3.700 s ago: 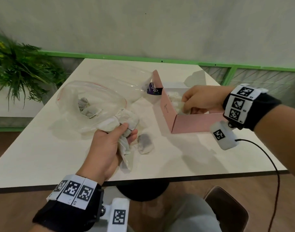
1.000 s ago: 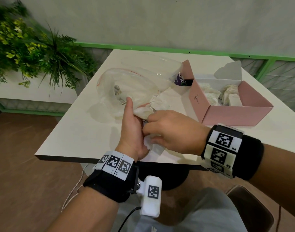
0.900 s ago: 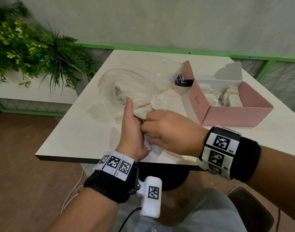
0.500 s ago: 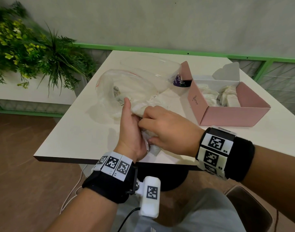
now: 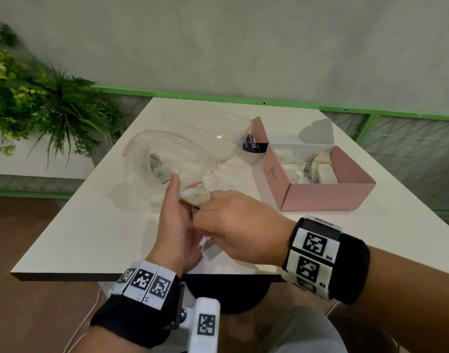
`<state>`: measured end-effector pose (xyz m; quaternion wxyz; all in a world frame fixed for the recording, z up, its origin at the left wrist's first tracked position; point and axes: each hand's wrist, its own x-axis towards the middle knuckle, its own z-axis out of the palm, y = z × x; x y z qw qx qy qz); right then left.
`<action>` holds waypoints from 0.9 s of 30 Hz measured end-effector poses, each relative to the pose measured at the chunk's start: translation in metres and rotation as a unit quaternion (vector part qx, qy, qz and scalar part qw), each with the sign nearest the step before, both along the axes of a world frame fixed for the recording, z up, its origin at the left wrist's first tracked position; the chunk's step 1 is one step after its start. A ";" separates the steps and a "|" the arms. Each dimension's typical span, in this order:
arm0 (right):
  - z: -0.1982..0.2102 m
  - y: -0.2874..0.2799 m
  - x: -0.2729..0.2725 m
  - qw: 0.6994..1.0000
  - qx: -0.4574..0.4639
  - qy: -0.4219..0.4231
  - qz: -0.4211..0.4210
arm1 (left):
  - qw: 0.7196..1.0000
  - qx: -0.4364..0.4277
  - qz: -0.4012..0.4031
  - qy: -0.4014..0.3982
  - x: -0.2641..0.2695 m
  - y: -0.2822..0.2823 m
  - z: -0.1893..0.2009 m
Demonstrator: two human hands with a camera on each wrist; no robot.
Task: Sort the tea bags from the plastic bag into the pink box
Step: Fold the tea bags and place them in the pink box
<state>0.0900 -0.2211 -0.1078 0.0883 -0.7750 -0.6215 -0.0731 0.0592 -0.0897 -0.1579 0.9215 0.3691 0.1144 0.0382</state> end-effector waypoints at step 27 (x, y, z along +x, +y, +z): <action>0.024 0.010 0.012 0.941 0.157 0.233 -0.187 | 0.999 0.028 0.034 -0.008 0.000 -0.004 0.002</action>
